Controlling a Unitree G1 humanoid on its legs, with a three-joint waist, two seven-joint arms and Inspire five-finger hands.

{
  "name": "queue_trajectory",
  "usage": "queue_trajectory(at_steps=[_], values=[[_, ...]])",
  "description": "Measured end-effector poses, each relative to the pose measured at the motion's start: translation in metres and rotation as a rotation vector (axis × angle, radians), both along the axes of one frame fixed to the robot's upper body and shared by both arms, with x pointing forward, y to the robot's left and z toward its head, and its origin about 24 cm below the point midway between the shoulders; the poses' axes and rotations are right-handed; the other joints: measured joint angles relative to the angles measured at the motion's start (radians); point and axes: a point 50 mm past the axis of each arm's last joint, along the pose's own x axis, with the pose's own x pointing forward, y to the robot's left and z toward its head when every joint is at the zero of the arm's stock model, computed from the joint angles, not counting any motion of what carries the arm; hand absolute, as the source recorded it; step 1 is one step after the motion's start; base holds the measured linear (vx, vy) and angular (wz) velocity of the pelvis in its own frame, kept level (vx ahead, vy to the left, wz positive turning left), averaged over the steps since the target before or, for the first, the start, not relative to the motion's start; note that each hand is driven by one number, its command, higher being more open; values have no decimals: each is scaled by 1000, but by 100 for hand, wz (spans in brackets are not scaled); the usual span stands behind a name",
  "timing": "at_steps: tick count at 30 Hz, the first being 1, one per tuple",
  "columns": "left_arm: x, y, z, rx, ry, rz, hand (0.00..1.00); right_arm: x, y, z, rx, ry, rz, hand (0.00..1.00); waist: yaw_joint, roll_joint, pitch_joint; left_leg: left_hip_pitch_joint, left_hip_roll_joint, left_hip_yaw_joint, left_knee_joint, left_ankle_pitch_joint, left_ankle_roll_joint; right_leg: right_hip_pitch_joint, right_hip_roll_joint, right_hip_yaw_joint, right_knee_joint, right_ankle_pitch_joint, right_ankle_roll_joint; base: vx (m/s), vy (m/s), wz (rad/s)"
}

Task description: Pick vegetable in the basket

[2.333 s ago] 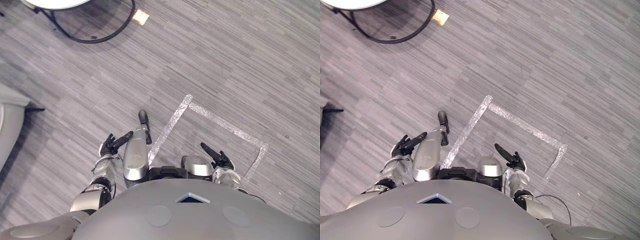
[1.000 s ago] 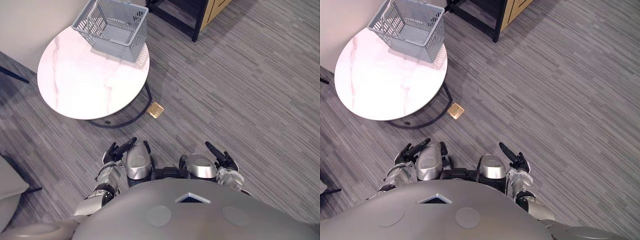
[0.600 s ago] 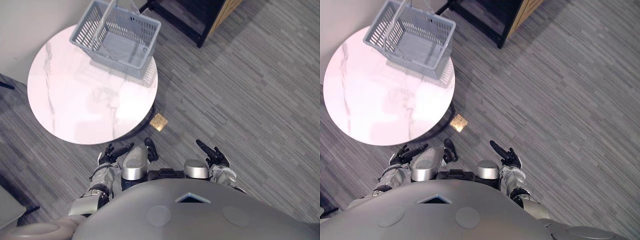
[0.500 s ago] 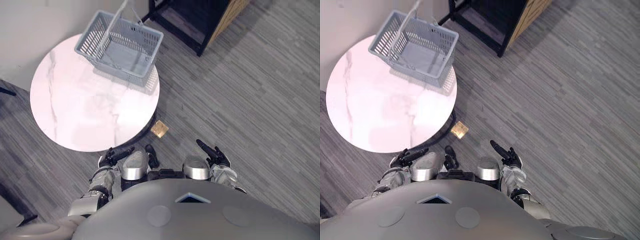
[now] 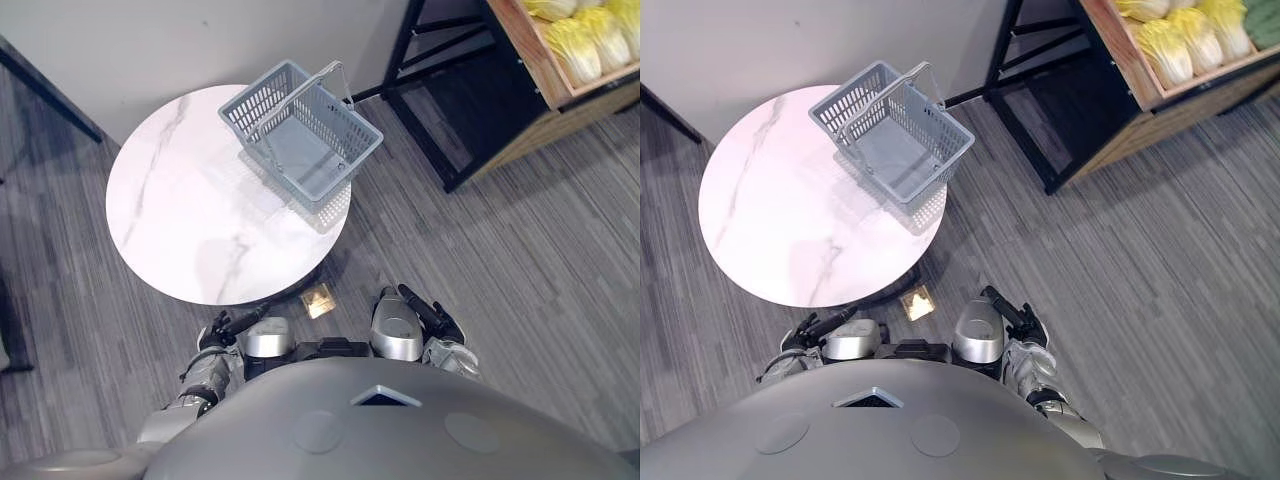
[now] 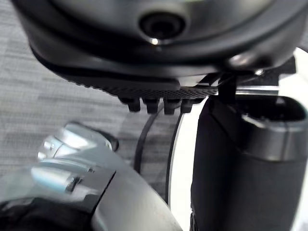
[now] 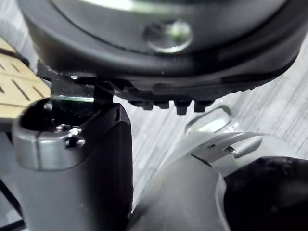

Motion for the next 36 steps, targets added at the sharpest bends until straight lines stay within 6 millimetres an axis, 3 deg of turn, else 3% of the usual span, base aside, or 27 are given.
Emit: queue_trajectory(at_steps=[3,4,7,10,11,14,17,22,23,26,27,28,30,32,34,36], values=[[-2,-22,-5,-63,3,54,100,5,-22,5,-59,-10,27,100,-5,94,5,-2,129,-25,-16,33,-51,23,92,-113,64,-27,-47,272,-468,77],[-3,-23,-5,-67,3,72,100,5,-23,5,-66,-4,50,100,-6,100,4,13,158,-25,-57,77,-81,31,118,-144,89,-50,-67,238,-350,74],[-3,-21,-5,-70,-5,117,100,8,-22,4,-71,7,110,100,-5,94,7,14,202,-28,-103,154,-88,63,145,-208,98,-67,-94,192,-301,63],[-1,-18,-5,-67,-15,122,100,11,-19,4,-65,0,114,100,-8,79,1,-32,208,-2,-106,191,-83,69,143,-258,68,-72,-101,54,-137,60],[2,-18,-4,-65,-17,98,100,12,-18,4,-62,-2,103,100,-10,75,-3,-50,204,78,-151,238,-80,69,129,-292,35,-67,-101,-11,-50,61],[3,-16,-4,-51,-9,63,100,9,-22,4,-67,6,68,100,-11,80,-8,-44,200,208,-238,287,-78,71,122,-324,-4,-59,-88,-49,18,45],[3,-15,-4,-43,-6,46,100,9,-22,4,-80,12,58,100,-7,76,-9,-44,184,215,-259,296,-77,70,118,-322,-28,-45,-80,-73,32,10],[11,-12,-2,-1,3,-33,100,17,-28,8,-193,18,77,100,-16,78,-14,-76,138,246,-285,304,-62,65,96,-290,-133,34,-57,-19,84,-11],[14,-12,-2,16,3,-73,100,28,-42,16,-305,-5,107,100,-29,85,-10,-97,119,249,-286,307,-57,55,81,-281,-156,64,-51,18,115,-2],[19,-13,-1,27,-4,-130,100,57,-76,44,-536,-102,151,100,-36,96,-4,-100,99,258,-286,304,-54,51,66,-267,-173,82,-43,22,63,-9],[21,-14,0,34,-6,-173,100,75,-94,65,-652,-174,156,100,-37,97,-3,-105,96,258,-287,303,-52,47,64,-267,-173,86,-45,0,0,0],[23,-13,0,40,-11,-187,100,84,-100,75,-702,-206,163,100,-37,97,-2,-108,97,258,-287,303,-52,43,64,-267,-173,86,-45,0,0,0],[26,-13,1,44,-20,-209,100,116,-118,120,-912,-355,213,100,-37,96,2,-117,98,258,-287,304,-51,31,66,-267,-172,89,-48,0,0,0],[26,-13,1,43,-20,-212,100,133,-123,151,-1039,-455,245,100,-37,96,3,-123,98,257,-287,304,-51,26,66,-267,-172,89,-48,0,0,0],[28,-12,2,47,-27,-216,100,155,-121,196,-1207,-602,283,100,-37,90,10,-129,98,255,-287,305,-50,22,66,-268,-172,91,-50,0,0,0],[30,-11,3,51,-34,-218,100,166,-115,217,-1287,-680,329,100,-35,83,17,-130,98,254,-287,305,-50,22,66,-268,-172,91,-50,0,0,0]])
